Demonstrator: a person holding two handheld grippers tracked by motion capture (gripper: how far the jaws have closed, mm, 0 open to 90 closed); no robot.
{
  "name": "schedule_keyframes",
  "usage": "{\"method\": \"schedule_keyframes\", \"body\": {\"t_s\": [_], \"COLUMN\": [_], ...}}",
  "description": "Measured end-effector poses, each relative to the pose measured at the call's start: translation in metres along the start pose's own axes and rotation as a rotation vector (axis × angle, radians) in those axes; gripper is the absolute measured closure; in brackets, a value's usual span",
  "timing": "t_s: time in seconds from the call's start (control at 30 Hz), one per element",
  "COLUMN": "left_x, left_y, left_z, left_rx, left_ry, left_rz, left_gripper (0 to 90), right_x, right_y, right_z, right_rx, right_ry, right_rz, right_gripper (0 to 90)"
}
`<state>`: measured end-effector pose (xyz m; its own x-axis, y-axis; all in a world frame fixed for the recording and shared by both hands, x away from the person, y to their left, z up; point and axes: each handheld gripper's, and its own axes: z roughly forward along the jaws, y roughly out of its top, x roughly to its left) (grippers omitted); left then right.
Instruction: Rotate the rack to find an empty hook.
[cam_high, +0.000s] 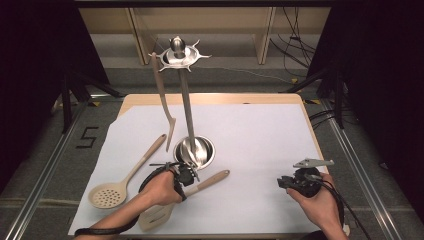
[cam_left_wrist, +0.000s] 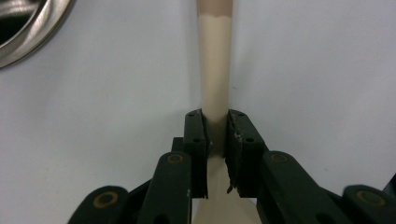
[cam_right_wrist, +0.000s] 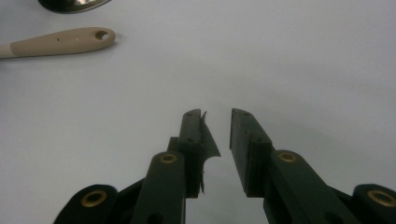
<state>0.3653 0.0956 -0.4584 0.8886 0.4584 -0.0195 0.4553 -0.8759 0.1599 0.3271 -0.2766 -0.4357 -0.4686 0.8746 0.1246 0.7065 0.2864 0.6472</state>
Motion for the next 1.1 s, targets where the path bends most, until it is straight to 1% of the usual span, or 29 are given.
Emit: {"method": "schedule_keyframes", "body": {"t_s": [0.03, 0.1, 0.13, 0.17, 0.23, 0.3, 0.33, 0.37, 0.43, 0.47, 0.5, 0.53, 0.57, 0.6, 0.63, 0.67, 0.7, 0.73, 0.77, 0.8, 0.83, 0.87, 0.9, 0.93, 0.97, 1.0, 1.03, 1.07, 1.1], "left_x": [0.002, 0.005, 0.004, 0.004, 0.004, 0.003, 0.000, -0.002, -0.002, -0.003, -0.007, -0.003, -0.002, -0.002, -0.005, -0.005, -0.004, -0.006, -0.005, -0.007, -0.008, -0.009, -0.008, -0.009, -0.009, -0.008, -0.009, -0.011, -0.012], "left_y": [-0.003, -0.010, -0.013, -0.016, -0.022, -0.026, -0.028, -0.030, -0.035, -0.038, -0.039, -0.043, -0.046, -0.050, -0.051, -0.054, -0.057, -0.060, -0.062, -0.064, -0.067, -0.070, -0.072, -0.075, -0.077, -0.079, -0.081, -0.081, -0.083], "left_z": [-0.002, -0.002, -0.001, -0.001, -0.003, -0.006, -0.010, -0.012, -0.018, -0.022, -0.024, -0.030, -0.034, -0.038, -0.037, -0.039, -0.041, -0.042, -0.045, -0.045, -0.047, -0.048, -0.050, -0.051, -0.053, -0.055, -0.056, -0.057, -0.060], "left_rx": [-0.013, -0.057, -0.103, -0.136, -0.206, -0.251, -0.284, -0.321, -0.390, -0.420, -0.487, -0.475, -0.467, -0.500, -0.556, -0.584, -0.600, -0.633, -0.649, -0.682, -0.702, -0.724, -0.732, -0.747, -0.767, -0.774, -0.787, -0.832, -0.827], "left_ry": [-0.011, -0.034, -0.049, -0.061, -0.096, -0.113, -0.098, -0.096, -0.091, -0.089, -0.091, -0.073, -0.057, -0.052, -0.054, -0.035, -0.034, -0.041, -0.039, -0.048, -0.042, -0.033, -0.025, -0.030, -0.035, -0.020, -0.023, -0.027, -0.023], "left_rz": [-0.002, -0.020, -0.073, -0.095, -0.116, -0.122, -0.113, -0.124, -0.104, -0.105, -0.159, -0.104, -0.081, -0.075, -0.133, -0.139, -0.139, -0.159, -0.149, -0.175, -0.183, -0.194, -0.180, -0.194, -0.207, -0.190, -0.205, -0.220, -0.221], "left_gripper": [78.4, 78.5, 78.5, 78.5, 78.6, 78.5, 78.5, 78.5, 78.5, 78.5, 78.5, 78.4, 78.4, 78.4, 78.4, 78.4, 78.4, 78.4, 78.4, 78.5, 78.4, 78.5, 78.5, 78.5, 78.5, 78.5, 78.5, 78.5, 78.5], "right_x": [0.000, -0.001, -0.001, -0.001, -0.002, -0.001, -0.001, -0.002, -0.002, -0.002, -0.002, -0.003, -0.003, -0.003, -0.003, -0.004, -0.002, -0.002, -0.002, -0.002, -0.002, -0.004, -0.003, -0.002, -0.001, 0.000, -0.001, 0.000, -0.001], "right_y": [0.000, 0.001, 0.001, 0.001, 0.001, 0.000, 0.000, 0.000, 0.001, 0.001, 0.001, 0.001, 0.001, 0.001, 0.001, 0.001, 0.001, 0.001, 0.001, 0.001, 0.001, 0.001, 0.001, 0.001, 0.001, 0.001, 0.001, 0.001, 0.001], "right_z": [0.000, -0.001, -0.002, -0.002, -0.002, -0.002, -0.002, 0.002, -0.001, -0.002, -0.002, -0.002, -0.002, -0.002, -0.002, -0.002, -0.003, -0.002, -0.002, -0.002, -0.002, 0.000, -0.001, -0.002, -0.002, -0.002, -0.002, -0.002, -0.001], "right_rx": [0.003, 0.017, 0.016, 0.014, 0.013, 0.022, 0.014, -0.034, -0.001, 0.007, 0.008, 0.003, 0.002, 0.000, -0.001, -0.001, 0.015, 0.014, 0.013, 0.013, 0.012, -0.010, -0.008, 0.002, 0.002, -0.002, -0.001, 0.003, -0.009], "right_ry": [0.001, 0.005, 0.004, 0.003, -0.001, -0.005, -0.004, -0.003, -0.004, -0.005, -0.006, -0.006, -0.007, -0.006, -0.006, -0.009, -0.011, -0.012, -0.011, -0.011, -0.009, 0.005, 0.001, 0.001, -0.011, -0.016, -0.002, 0.001, -0.010], "right_rz": [0.010, -0.001, -0.004, -0.006, -0.004, 0.021, 0.030, 0.011, 0.007, 0.008, 0.012, 0.007, 0.004, 0.003, 0.004, 0.000, 0.029, 0.027, 0.028, 0.028, 0.027, 0.004, 0.009, 0.029, 0.029, 0.031, 0.028, 0.028, 0.005], "right_gripper": [74.7, 74.8, 74.8, 74.9, 74.9, 75.0, 75.0, 75.0, 75.1, 75.1, 75.1, 75.1, 75.1, 75.1, 75.1, 75.1, 75.1, 75.1, 75.1, 75.1, 75.1, 75.1, 75.1, 75.1, 75.2, 75.1, 75.2, 75.1, 75.1]}}
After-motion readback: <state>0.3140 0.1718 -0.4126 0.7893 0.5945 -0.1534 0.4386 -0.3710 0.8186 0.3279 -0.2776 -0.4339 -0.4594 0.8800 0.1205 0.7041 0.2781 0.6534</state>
